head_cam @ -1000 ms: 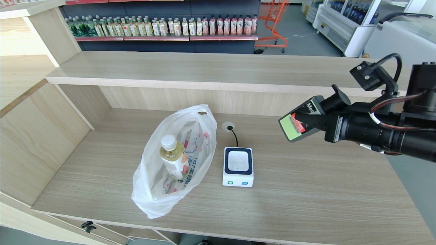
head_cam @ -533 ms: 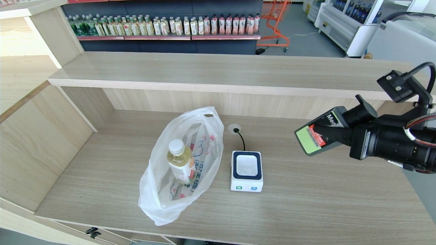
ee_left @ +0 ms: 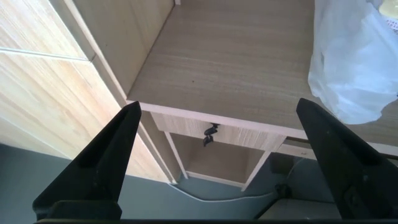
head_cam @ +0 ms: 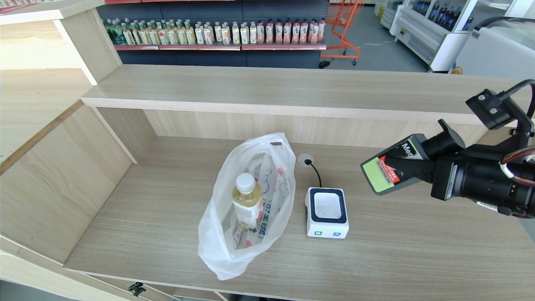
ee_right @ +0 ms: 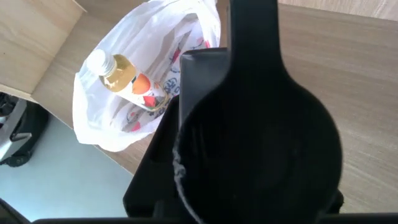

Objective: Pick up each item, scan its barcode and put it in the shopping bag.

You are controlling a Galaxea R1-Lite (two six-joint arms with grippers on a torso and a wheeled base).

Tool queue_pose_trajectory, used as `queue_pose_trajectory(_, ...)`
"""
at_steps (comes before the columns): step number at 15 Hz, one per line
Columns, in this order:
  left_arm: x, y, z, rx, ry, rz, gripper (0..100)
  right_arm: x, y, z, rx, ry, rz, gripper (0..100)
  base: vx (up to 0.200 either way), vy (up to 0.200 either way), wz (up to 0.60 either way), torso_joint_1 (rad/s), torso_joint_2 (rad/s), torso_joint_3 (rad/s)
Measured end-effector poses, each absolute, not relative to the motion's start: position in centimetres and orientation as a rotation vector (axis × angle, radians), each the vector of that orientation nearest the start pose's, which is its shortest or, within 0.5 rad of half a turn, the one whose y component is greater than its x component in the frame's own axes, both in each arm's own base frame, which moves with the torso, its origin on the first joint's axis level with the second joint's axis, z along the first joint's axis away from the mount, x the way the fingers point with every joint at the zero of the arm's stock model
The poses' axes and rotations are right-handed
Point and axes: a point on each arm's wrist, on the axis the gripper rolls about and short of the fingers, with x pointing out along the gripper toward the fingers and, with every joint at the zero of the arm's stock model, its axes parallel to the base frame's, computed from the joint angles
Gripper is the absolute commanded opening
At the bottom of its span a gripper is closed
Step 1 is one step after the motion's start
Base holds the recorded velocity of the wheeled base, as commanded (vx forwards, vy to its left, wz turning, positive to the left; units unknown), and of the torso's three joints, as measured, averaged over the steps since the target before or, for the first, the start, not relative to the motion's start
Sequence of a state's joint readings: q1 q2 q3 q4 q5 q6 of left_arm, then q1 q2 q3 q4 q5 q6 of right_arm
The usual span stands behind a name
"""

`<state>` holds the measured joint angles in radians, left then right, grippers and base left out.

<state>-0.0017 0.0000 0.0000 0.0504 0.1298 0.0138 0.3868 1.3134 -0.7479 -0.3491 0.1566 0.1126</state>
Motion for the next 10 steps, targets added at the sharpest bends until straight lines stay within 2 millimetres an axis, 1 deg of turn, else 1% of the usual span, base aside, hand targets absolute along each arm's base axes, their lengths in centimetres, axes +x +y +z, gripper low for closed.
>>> queue_pose_trajectory(6, -2.3, 0.3, 7.0, 0.017, 0.051, 0.127, 100, 20.1, 8.8, 23.1, 0.102, 0.288, 0.531, 0, 0.000, 0.000, 0.00, 0.000, 0.00, 0.000)
queue_pose_trajectory(8, -2.3, 0.3, 7.0, 0.017, 0.051, 0.128, 100, 20.8, 9.1, 22.4, 0.104, 0.319, 0.530, 0, 0.000, 0.000, 0.00, 0.000, 0.00, 0.000)
queue_pose_trajectory(10, -2.3, 0.3, 7.0, 0.017, 0.051, 0.129, 100, 22.0, 9.9, 21.5, 0.096, 0.355, 0.538, 0, 0.000, 0.000, 0.00, 0.000, 0.00, 0.000)
